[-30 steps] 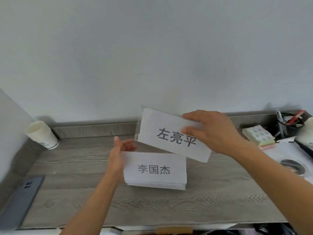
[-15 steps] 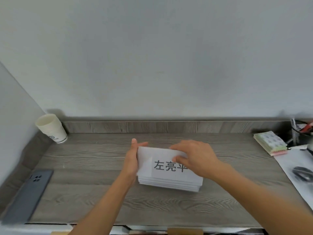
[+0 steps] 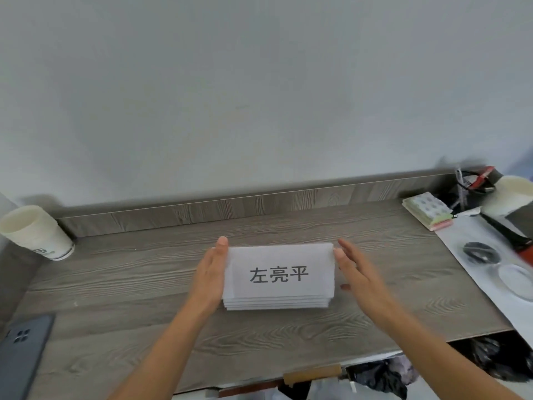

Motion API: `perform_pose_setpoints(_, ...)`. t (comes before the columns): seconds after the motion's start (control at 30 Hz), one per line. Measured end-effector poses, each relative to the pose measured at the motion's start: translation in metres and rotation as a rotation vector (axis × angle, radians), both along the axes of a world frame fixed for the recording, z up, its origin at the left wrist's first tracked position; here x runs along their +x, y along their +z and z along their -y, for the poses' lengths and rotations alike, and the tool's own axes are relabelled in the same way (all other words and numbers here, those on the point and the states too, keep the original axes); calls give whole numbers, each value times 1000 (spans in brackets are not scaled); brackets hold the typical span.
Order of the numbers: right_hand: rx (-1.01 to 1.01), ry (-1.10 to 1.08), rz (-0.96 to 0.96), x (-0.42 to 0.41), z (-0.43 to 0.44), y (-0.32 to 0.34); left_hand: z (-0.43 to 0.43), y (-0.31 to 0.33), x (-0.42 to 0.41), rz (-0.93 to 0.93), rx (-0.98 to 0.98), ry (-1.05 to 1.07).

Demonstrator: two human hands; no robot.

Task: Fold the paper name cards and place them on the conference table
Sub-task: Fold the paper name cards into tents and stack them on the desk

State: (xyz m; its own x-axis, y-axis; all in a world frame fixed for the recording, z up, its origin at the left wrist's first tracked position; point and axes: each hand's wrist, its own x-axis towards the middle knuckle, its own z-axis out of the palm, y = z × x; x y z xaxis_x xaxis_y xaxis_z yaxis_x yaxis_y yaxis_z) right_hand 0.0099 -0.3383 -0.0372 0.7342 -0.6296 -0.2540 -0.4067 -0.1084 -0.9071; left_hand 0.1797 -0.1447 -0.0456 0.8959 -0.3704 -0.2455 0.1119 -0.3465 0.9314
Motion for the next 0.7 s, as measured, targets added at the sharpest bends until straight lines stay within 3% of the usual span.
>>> perform_pose_setpoints(0.07, 75, -26, 30, 8, -12, -2, 3, 2, -1, -19, -17, 36)
perform_pose_setpoints(0.27, -8, -27, -8, 24, -25, -6, 4, 10, -3, -52, -103, 60)
perform_pose_setpoints(0.37, 79, -97, 93, 30, -30, -1, 6, 15, -5, -61, -150, 46)
perform_pose_setpoints(0.53, 85, -258, 168, 29, -51, 3, 6, 15, -5, -146, -190, 27)
perform_pose_setpoints(0.7, 64, -352, 220, -8, -66, 17, 6, 33, -30, -113, -222, -51)
